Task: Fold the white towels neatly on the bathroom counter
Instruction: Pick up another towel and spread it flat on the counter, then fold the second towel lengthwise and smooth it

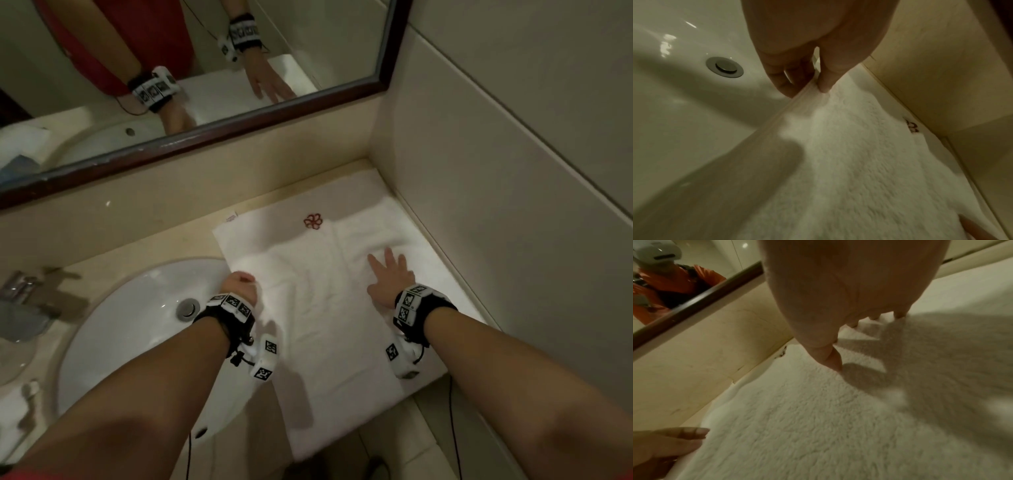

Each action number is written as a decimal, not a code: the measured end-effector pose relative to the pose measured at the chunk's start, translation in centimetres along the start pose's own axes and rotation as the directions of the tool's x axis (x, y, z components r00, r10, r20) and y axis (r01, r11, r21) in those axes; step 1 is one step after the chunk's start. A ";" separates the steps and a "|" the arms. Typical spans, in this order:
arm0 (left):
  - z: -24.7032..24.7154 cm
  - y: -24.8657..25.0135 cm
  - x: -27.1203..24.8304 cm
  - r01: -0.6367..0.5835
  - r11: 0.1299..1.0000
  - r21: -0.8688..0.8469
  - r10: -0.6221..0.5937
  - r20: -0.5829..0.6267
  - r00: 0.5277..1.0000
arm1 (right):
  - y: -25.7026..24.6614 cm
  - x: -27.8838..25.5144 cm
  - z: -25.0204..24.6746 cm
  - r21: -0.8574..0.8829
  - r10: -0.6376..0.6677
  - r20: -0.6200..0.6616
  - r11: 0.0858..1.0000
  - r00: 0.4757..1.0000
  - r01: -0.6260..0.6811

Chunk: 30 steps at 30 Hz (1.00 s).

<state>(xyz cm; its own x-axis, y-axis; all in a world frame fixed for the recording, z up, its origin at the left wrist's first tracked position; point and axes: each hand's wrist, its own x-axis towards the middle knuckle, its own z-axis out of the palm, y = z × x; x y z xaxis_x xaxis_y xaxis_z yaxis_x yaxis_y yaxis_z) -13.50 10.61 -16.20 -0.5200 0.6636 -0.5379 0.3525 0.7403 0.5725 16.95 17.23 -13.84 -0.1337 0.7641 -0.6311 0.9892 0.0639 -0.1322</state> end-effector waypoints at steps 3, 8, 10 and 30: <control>-0.4 0.1 1.3 0.029 0.999 -0.019 -0.030 -0.041 0.999 | -0.5 0.7 -0.6 -0.051 -0.001 -0.002 0.999 1.000 0.001; -0.3 0.8 3.2 0.050 0.978 -0.201 -0.080 -0.148 0.986 | -0.8 1.8 -1.7 -0.074 -0.028 0.015 0.997 1.000 0.029; -0.6 1.1 3.5 0.046 0.970 -0.239 -0.081 -0.139 0.987 | -1.0 2.2 -2.0 -0.081 -0.028 0.016 0.996 0.999 0.030; -0.2 0.5 0.6 0.103 0.994 0.031 -0.107 0.181 0.978 | 1.9 -4.0 1.0 0.139 0.300 -0.094 0.948 0.949 -0.286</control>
<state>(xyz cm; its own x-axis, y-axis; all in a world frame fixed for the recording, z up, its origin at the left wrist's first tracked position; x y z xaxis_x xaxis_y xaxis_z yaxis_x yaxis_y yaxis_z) -13.81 11.35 -16.07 -0.4055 0.5893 -0.6988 0.3213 0.8076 0.4946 19.33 13.63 -12.36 0.1758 0.8048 -0.5669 0.9675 -0.2475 -0.0513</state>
